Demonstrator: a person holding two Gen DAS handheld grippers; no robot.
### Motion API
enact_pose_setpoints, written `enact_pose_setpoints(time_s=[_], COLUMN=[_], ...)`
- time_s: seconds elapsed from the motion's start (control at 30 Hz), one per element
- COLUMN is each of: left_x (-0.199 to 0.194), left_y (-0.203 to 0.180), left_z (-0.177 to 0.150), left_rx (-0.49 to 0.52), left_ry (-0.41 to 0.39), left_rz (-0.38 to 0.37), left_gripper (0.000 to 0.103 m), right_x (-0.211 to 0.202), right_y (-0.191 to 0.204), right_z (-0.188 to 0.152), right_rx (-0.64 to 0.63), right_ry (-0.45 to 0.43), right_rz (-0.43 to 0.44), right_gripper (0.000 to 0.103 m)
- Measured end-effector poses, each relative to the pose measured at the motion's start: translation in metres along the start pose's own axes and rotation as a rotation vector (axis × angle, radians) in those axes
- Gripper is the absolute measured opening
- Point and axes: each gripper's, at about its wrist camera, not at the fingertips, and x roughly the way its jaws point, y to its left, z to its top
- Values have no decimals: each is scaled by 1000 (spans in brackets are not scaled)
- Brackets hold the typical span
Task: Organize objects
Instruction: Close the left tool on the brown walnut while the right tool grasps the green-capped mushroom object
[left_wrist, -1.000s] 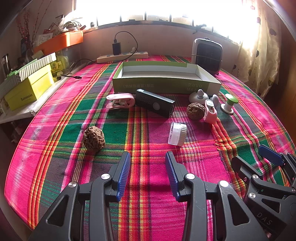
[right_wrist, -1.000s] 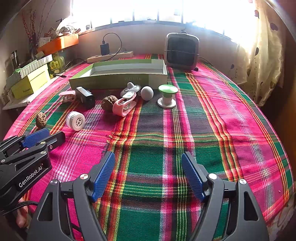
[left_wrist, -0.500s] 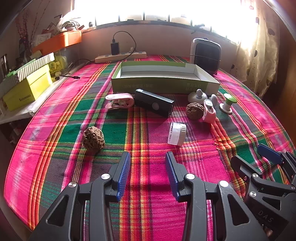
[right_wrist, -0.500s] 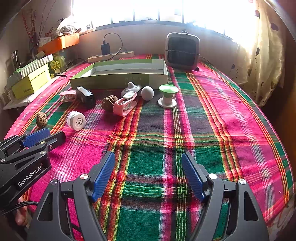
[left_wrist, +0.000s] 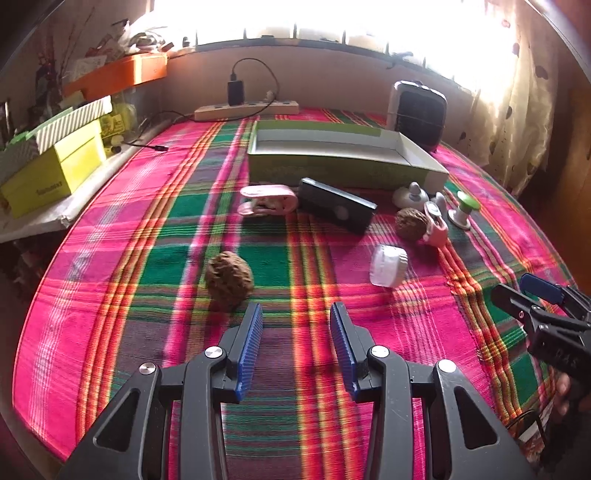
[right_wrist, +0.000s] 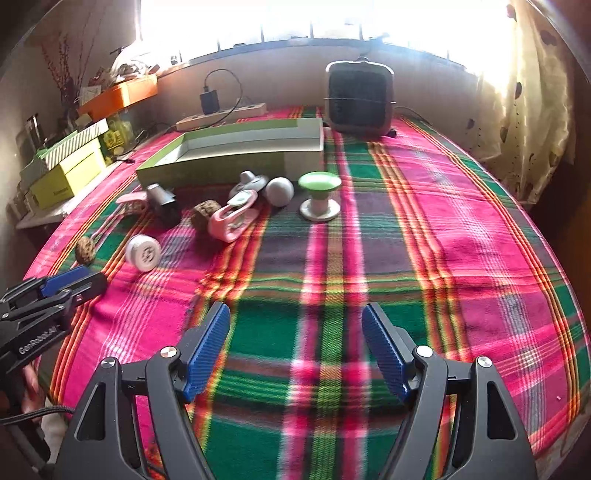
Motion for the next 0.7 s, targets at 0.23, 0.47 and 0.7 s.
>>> enact_pose_setpoints(time_s=[0.23, 0.47, 0.7], left_x=[-11, -2, 12], left_y=[21, 42, 44], left_z=[0, 0, 8], left_rx=[-17, -54, -60], left_ry=[-34, -9, 18], left_rz=[-9, 7, -12], left_gripper=[36, 37, 37], right_x=[11, 27, 42], right_y=[-17, -27, -29], right_z=[17, 34, 50], right_rx=[-1, -10, -46], right_ry=[23, 74, 105], right_rz=[-16, -9, -10], right_gripper=[74, 74, 74])
